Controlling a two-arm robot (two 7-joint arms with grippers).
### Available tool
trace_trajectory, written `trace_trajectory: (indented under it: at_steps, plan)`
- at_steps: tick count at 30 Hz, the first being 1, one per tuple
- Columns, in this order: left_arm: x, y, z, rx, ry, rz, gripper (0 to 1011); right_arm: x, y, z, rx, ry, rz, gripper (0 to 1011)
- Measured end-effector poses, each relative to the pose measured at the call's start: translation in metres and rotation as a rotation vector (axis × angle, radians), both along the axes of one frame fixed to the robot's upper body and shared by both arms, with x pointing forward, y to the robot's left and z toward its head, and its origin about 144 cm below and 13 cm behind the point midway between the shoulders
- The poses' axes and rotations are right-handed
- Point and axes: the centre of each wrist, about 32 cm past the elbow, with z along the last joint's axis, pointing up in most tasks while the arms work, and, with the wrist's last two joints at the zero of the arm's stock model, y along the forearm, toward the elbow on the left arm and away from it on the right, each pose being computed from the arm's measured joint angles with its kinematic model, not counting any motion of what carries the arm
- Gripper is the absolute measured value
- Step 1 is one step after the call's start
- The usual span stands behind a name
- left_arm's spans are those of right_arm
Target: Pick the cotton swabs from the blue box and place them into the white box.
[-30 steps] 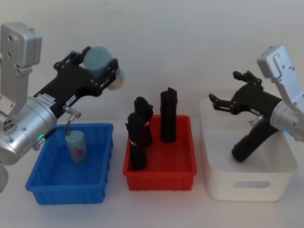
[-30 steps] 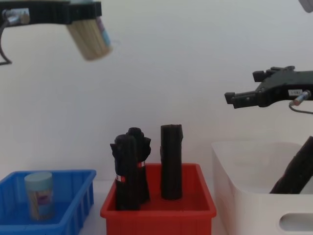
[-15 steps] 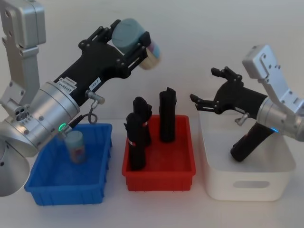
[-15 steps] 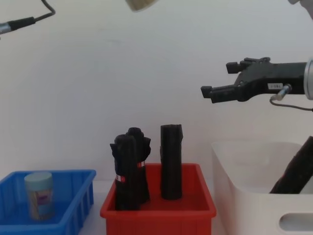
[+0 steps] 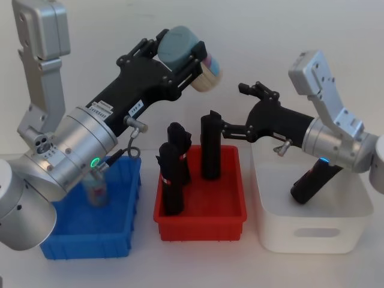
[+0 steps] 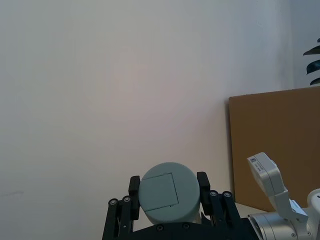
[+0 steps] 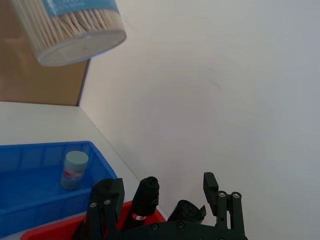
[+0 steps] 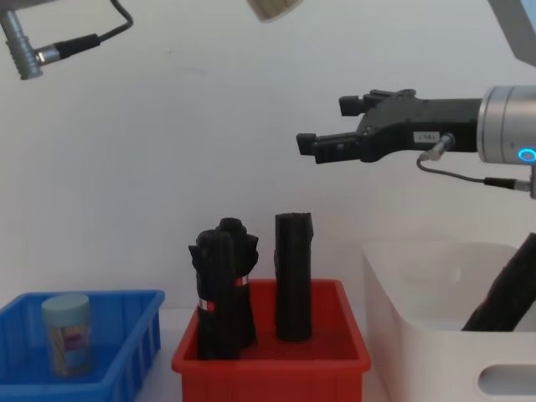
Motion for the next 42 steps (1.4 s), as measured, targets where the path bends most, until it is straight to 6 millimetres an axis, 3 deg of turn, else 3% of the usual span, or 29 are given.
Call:
trace_trajectory:
  at_steps: [18, 42]
  plan:
    - [0.014, -0.019, -0.007, -0.007, 0.040, -0.041, 689, 0.014, 0.017, 0.007, 0.002, 0.049, 0.133, 1002]
    - [0.023, -0.029, -0.018, 0.071, 0.056, -0.062, 689, 0.007, 0.019, 0.022, -0.003, 0.045, 0.133, 1002]
